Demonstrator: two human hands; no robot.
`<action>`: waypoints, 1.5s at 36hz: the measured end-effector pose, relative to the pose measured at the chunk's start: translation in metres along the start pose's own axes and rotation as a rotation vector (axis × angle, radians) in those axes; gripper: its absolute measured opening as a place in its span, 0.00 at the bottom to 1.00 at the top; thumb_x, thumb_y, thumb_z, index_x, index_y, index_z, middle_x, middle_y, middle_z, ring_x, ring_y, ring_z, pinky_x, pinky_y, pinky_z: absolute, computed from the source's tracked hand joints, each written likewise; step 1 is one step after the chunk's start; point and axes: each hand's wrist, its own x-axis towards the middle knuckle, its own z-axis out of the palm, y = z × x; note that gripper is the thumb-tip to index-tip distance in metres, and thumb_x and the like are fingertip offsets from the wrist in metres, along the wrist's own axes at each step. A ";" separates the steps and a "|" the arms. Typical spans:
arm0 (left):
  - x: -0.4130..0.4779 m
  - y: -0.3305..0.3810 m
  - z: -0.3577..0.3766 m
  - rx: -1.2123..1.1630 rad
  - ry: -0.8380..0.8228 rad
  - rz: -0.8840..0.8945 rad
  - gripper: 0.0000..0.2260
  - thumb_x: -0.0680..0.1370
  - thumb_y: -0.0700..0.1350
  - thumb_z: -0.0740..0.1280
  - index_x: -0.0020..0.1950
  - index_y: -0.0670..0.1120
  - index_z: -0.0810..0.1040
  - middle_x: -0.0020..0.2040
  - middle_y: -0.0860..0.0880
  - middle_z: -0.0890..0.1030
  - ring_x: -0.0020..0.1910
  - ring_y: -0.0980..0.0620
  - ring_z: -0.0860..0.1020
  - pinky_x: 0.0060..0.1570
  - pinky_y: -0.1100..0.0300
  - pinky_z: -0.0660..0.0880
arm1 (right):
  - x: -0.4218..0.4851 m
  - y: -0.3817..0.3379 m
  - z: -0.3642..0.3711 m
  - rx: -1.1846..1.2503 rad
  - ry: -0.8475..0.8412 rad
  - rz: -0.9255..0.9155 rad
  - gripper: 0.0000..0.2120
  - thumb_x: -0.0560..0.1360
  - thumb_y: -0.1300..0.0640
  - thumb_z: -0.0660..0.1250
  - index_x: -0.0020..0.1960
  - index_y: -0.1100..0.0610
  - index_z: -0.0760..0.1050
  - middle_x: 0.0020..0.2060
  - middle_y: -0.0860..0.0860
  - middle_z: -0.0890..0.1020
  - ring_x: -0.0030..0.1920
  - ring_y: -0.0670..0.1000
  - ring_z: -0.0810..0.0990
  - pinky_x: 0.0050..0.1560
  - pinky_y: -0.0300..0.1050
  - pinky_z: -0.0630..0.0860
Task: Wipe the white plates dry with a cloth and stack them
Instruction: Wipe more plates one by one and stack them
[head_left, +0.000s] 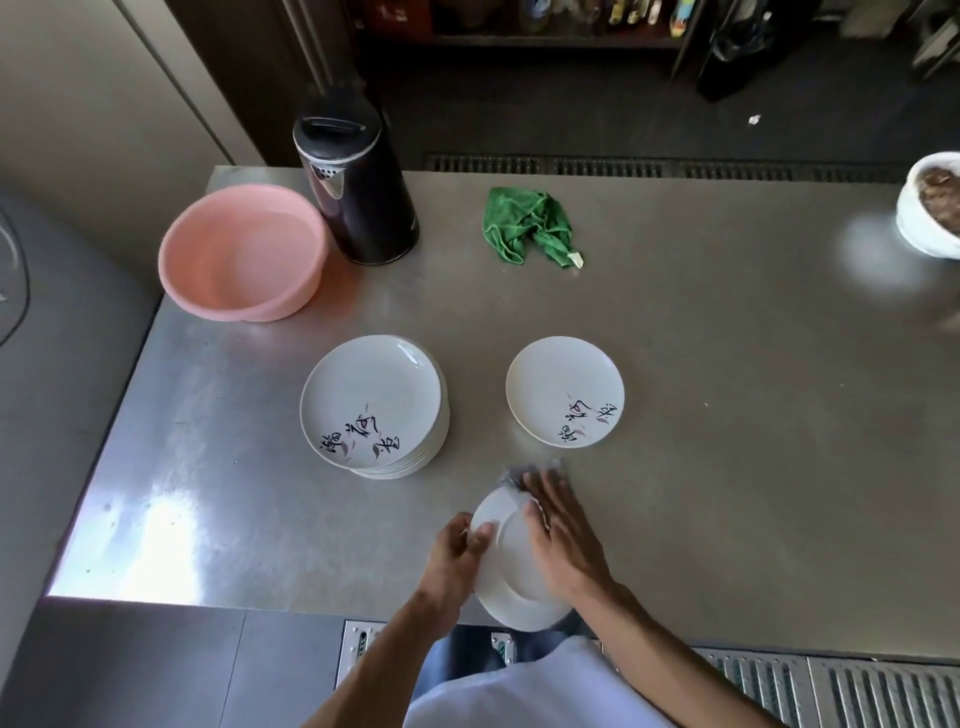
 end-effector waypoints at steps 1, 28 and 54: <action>0.001 -0.001 0.000 -0.004 -0.006 0.009 0.20 0.75 0.55 0.68 0.55 0.38 0.76 0.45 0.42 0.80 0.44 0.46 0.77 0.44 0.46 0.76 | -0.001 -0.003 0.000 -0.013 -0.001 -0.017 0.24 0.86 0.49 0.46 0.81 0.51 0.52 0.80 0.50 0.46 0.80 0.49 0.41 0.74 0.36 0.29; -0.006 -0.001 -0.009 -0.222 -0.187 -0.190 0.21 0.72 0.47 0.75 0.63 0.43 0.80 0.57 0.39 0.85 0.54 0.41 0.84 0.54 0.42 0.82 | 0.003 -0.016 -0.012 -0.029 0.022 -0.256 0.24 0.84 0.53 0.50 0.80 0.55 0.57 0.80 0.50 0.57 0.80 0.52 0.54 0.78 0.51 0.52; 0.006 0.010 -0.017 -0.243 -0.226 -0.187 0.18 0.75 0.40 0.74 0.65 0.46 0.80 0.56 0.40 0.84 0.51 0.42 0.83 0.56 0.44 0.79 | 0.004 -0.018 -0.004 0.022 0.080 -0.141 0.22 0.84 0.53 0.54 0.77 0.56 0.65 0.78 0.54 0.62 0.80 0.55 0.56 0.79 0.52 0.52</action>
